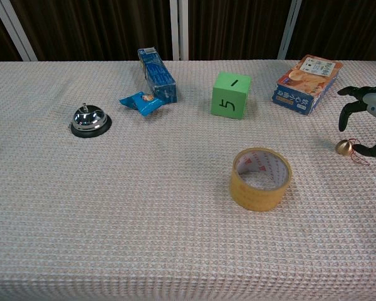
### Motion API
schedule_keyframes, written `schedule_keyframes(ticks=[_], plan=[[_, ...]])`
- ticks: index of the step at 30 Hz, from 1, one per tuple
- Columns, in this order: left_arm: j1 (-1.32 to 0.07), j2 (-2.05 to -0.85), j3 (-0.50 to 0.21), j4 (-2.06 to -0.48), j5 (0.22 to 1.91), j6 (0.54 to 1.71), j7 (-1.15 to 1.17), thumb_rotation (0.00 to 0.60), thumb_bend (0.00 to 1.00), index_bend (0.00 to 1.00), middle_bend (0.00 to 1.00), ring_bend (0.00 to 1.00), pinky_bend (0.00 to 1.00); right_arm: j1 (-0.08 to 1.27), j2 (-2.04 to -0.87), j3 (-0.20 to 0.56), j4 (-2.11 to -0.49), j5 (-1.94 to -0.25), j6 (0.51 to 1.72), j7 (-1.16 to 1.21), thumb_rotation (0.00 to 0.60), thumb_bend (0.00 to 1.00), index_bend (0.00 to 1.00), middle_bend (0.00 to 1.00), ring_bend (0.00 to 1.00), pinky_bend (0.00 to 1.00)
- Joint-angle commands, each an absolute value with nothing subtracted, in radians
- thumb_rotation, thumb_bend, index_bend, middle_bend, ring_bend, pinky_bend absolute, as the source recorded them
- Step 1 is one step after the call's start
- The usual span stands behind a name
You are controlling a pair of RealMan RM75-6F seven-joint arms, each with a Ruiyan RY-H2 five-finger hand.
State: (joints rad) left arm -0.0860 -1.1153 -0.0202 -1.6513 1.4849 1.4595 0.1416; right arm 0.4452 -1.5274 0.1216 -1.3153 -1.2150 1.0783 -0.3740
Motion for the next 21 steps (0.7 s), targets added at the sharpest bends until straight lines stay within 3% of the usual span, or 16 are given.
schedule_keyframes(ticks=[1, 14, 21], plan=[[-0.086, -1.116, -0.02, -1.65, 1.483, 1.457, 0.141, 0.457, 0.12, 0.11, 0.12, 0.13, 0.18, 0.446, -1.532, 0.121, -1.31, -1.213, 1.078, -0.377, 0.6, 0.25, 0.41, 0.0, 0.0, 0.0], [-0.094, -1.118, -0.024, -1.645, 1.486, 1.452, 0.137, 0.457, 0.12, 0.11, 0.12, 0.13, 0.18, 0.442, -1.536, 0.12, -1.308, -1.221, 1.095, -0.357, 0.6, 0.3, 0.42, 0.01, 0.0, 0.0], [-0.096, -1.12, -0.023, -1.642, 1.479, 1.445, 0.135, 0.491, 0.13, 0.11, 0.12, 0.13, 0.18, 0.445, -1.536, 0.122, -1.308, -1.217, 1.095, -0.367, 0.6, 0.31, 0.43, 0.01, 0.0, 0.0]])
